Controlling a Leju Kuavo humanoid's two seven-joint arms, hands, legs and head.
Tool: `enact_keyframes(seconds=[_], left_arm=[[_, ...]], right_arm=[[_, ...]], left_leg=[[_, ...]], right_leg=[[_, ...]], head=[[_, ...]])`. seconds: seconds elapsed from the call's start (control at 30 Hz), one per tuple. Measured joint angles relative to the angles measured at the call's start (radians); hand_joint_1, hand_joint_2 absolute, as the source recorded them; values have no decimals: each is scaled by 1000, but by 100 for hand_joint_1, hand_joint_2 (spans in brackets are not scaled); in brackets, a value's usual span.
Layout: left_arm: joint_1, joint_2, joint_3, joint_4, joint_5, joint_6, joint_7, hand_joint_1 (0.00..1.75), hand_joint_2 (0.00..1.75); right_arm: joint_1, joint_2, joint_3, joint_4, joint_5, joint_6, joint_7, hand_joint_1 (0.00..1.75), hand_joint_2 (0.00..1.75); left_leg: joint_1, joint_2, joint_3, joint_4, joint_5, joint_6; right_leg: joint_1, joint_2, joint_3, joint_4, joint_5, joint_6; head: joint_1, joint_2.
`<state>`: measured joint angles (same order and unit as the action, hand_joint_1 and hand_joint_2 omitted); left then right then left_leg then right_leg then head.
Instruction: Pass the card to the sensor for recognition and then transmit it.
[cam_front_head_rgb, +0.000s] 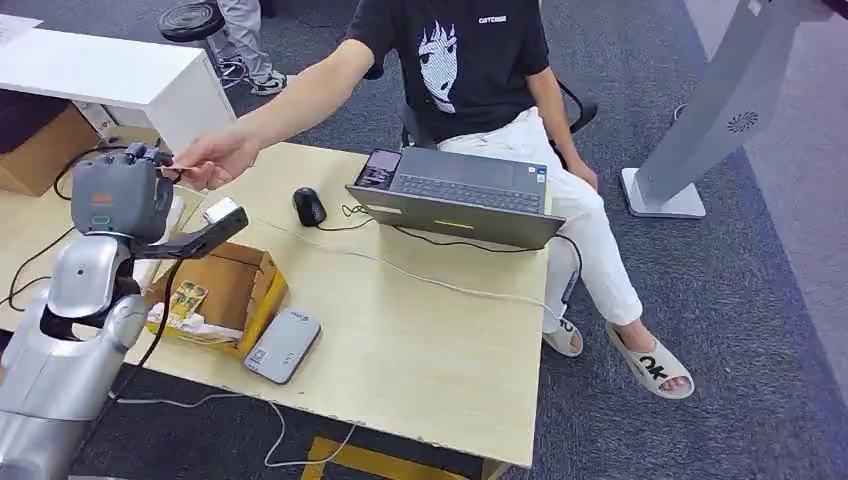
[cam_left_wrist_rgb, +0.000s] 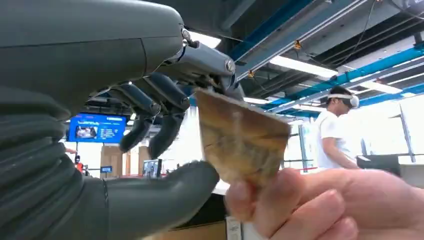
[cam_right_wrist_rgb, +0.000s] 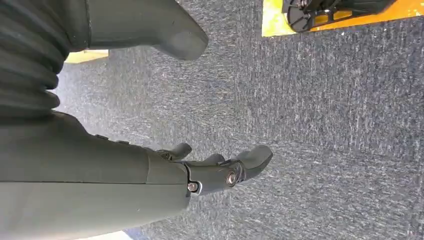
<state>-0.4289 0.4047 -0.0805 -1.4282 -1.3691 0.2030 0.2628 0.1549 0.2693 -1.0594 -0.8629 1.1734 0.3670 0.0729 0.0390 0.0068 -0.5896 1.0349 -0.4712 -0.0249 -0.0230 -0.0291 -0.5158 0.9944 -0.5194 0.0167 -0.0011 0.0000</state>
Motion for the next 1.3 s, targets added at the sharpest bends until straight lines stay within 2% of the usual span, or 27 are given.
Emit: enact_keyframes(seconds=[0.23,0.53,0.6,0.73,0.83,1.03,1.3], left_arm=[[70,-8,0,7,7,32,0,0,175],[144,-26,42,-42,111,53,-26,0,175],[163,-28,52,-70,151,29,-47,0,175],[207,-25,55,-138,203,-85,-59,0,175],[249,-8,55,-200,232,-143,-59,0,175],[282,12,55,-267,242,-163,-59,0,175],[290,18,55,-290,251,-171,-59,0,175]], right_arm=[[1,0,1,0,-1,0,9,0,175],[1,0,9,0,-23,0,21,0,175],[1,0,10,0,-38,0,33,0,175],[3,0,23,-6,-96,0,67,0,175],[7,0,49,-23,-139,0,96,0,175],[11,0,77,-43,-151,0,109,0,175],[10,0,86,-48,-161,0,113,0,175]], left_leg=[[0,0,0,0,0,0],[0,0,0,0,0,0],[0,0,0,0,0,0],[0,0,0,0,0,0],[0,4,0,0,0,0],[0,4,0,0,0,0],[0,4,0,0,0,0]], right_leg=[[0,0,0,0,0,0],[0,0,0,0,0,0],[0,0,-1,0,0,0],[0,0,-1,0,0,0],[0,3,-2,0,0,0],[0,3,-5,0,0,0],[0,3,-4,0,0,0]], head=[[0,0],[0,0],[0,0],[0,0],[0,0],[1,0],[1,0]])
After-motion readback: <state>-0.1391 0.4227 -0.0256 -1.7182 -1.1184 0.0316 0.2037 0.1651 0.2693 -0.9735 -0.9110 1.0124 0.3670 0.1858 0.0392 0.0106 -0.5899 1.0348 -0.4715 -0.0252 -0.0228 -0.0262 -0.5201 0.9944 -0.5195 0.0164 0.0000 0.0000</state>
